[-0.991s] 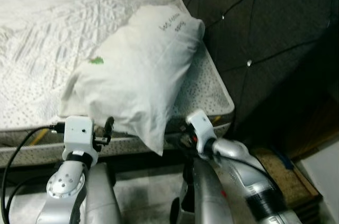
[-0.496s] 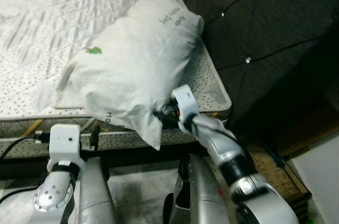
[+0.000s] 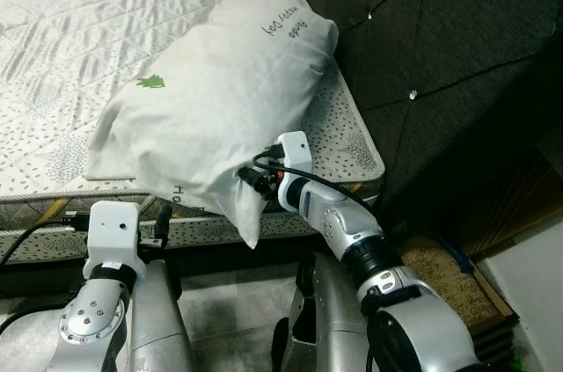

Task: Clean up the room

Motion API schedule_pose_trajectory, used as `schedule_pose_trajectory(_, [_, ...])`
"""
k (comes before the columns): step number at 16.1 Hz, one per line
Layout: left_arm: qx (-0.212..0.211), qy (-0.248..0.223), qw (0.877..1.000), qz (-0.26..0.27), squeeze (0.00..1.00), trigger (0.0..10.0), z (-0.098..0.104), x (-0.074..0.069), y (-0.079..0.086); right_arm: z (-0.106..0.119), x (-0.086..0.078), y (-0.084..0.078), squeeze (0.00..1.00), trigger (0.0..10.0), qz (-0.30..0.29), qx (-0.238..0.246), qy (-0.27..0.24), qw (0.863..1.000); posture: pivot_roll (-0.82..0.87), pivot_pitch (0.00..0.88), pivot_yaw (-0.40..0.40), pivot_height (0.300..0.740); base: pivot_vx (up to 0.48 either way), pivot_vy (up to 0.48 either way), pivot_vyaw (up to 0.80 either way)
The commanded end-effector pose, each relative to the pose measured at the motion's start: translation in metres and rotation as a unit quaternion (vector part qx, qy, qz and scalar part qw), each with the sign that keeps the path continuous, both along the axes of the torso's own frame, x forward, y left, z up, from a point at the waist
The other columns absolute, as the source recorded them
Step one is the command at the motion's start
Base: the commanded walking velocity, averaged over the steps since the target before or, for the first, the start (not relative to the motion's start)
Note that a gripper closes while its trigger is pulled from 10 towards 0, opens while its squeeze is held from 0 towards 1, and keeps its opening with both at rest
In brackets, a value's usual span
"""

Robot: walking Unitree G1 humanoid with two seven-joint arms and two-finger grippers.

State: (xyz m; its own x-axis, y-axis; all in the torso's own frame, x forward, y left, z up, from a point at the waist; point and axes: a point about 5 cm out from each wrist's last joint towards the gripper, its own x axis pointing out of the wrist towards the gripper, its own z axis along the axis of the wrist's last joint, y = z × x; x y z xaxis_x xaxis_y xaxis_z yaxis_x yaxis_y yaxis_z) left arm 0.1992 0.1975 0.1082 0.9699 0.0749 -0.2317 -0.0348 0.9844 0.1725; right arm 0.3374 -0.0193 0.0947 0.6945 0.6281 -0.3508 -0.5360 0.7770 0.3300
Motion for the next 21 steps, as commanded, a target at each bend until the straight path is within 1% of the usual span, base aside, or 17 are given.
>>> schedule_pose_trajectory(1, [-0.001,0.000,1.000,-0.005,0.00,10.0,0.002,-0.001,-0.002,0.014,-0.002,0.030,0.00,0.0,0.035,0.034,-0.006,0.999,0.22,0.114,-0.168,0.527,0.000,0.000,0.00])
schedule_pose_trajectory(3, [-0.002,-0.002,1.000,-0.004,0.00,10.0,0.002,0.001,-0.002,0.017,0.003,0.027,0.00,0.0,0.029,0.028,-0.015,0.999,0.22,0.104,-0.168,0.527,0.000,0.000,0.00])
schedule_pose_trajectory(5, [-0.005,-0.004,1.000,-0.006,0.00,10.0,0.002,0.004,-0.003,0.021,0.010,0.020,0.00,0.0,0.021,0.011,-0.036,0.999,0.22,0.096,-0.166,0.527,0.000,0.000,0.00])
schedule_pose_trajectory(7, [-0.010,-0.003,1.000,-0.009,0.00,10.0,0.002,0.006,-0.004,0.027,0.017,0.012,0.00,0.0,0.006,0.005,-0.049,0.999,0.21,0.090,-0.167,0.527,0.000,0.000,0.00])
schedule_pose_trajectory(9, [-0.012,-0.003,1.000,-0.009,0.00,10.0,0.001,0.008,-0.004,0.029,0.021,0.009,0.00,0.0,-0.002,0.003,-0.052,0.999,0.21,0.085,-0.168,0.527,0.000,0.000,0.00])
schedule_pose_trajectory(12, [-0.016,-0.004,1.000,-0.008,0.00,10.0,0.002,0.010,-0.005,0.034,0.025,0.008,0.00,0.0,-0.003,-0.004,-0.068,0.998,0.21,0.082,-0.168,0.527,0.000,0.000,0.00])
schedule_pose_trajectory(15, [-0.017,-0.006,1.000,-0.009,0.00,10.0,0.002,0.012,-0.007,0.038,0.028,0.008,0.00,0.0,0.003,-0.032,-0.101,0.994,0.21,0.077,-0.169,0.527,0.000,0.000,0.00])
schedule_pose_trajectory(18, [-0.021,-0.010,1.000,-0.003,0.00,10.0,0.002,0.015,-0.007,0.048,0.035,0.003,0.00,0.0,0.027,-0.093,-0.163,0.982,0.21,0.071,-0.174,0.527,0.000,0.000,0.00])
schedule_pose_trajectory(19, [-0.024,-0.009,1.000,-0.002,0.00,10.0,0.002,0.015,-0.008,0.055,0.040,-0.001,0.00,0.0,0.032,-0.122,-0.193,0.973,0.20,0.066,-0.176,0.527,0.000,0.000,0.00])
schedule_pose_trajectory(21, [-0.027,-0.010,1.000,-0.005,0.00,10.0,0.001,0.017,-0.012,0.072,0.052,-0.016,0.00,0.0,0.010,-0.160,-0.228,0.960,0.20,0.060,-0.178,0.527,0.000,0.000,0.00])
